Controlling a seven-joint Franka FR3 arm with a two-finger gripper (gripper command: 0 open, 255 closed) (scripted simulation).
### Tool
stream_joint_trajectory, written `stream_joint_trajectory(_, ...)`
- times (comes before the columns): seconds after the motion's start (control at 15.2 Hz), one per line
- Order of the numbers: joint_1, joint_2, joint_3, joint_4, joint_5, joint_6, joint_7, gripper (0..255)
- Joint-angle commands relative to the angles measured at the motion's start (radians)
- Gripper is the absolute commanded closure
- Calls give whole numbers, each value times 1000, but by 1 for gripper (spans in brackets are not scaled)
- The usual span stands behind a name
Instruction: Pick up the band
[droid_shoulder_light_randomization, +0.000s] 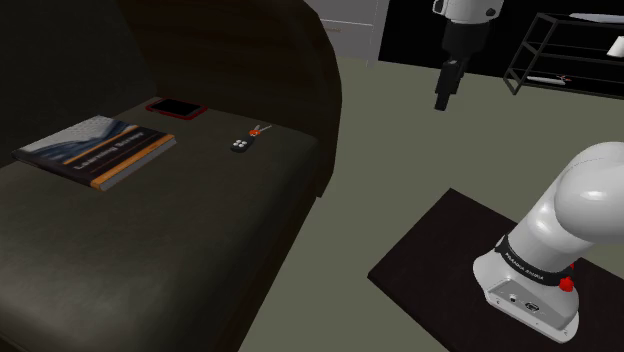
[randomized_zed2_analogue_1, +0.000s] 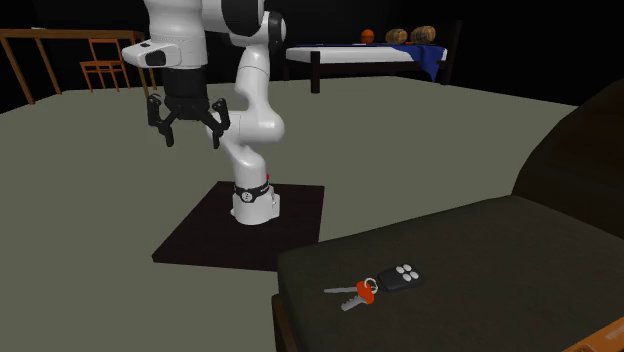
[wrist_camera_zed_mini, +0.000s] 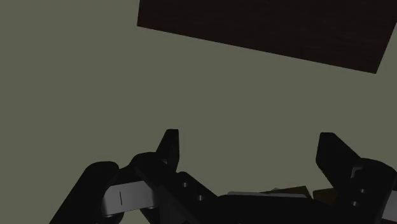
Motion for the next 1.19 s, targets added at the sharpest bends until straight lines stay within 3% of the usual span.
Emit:
stream_joint_trajectory(0.0, 0, 0, 0, 0, 0, 0, 0, 0)
stream_joint_trajectory(0.59, 44, 192, 170, 112, 119, 96, 252, 0)
stream_joint_trajectory(1.12, 57, 422, 306, 295, 142, 169, 476, 0)
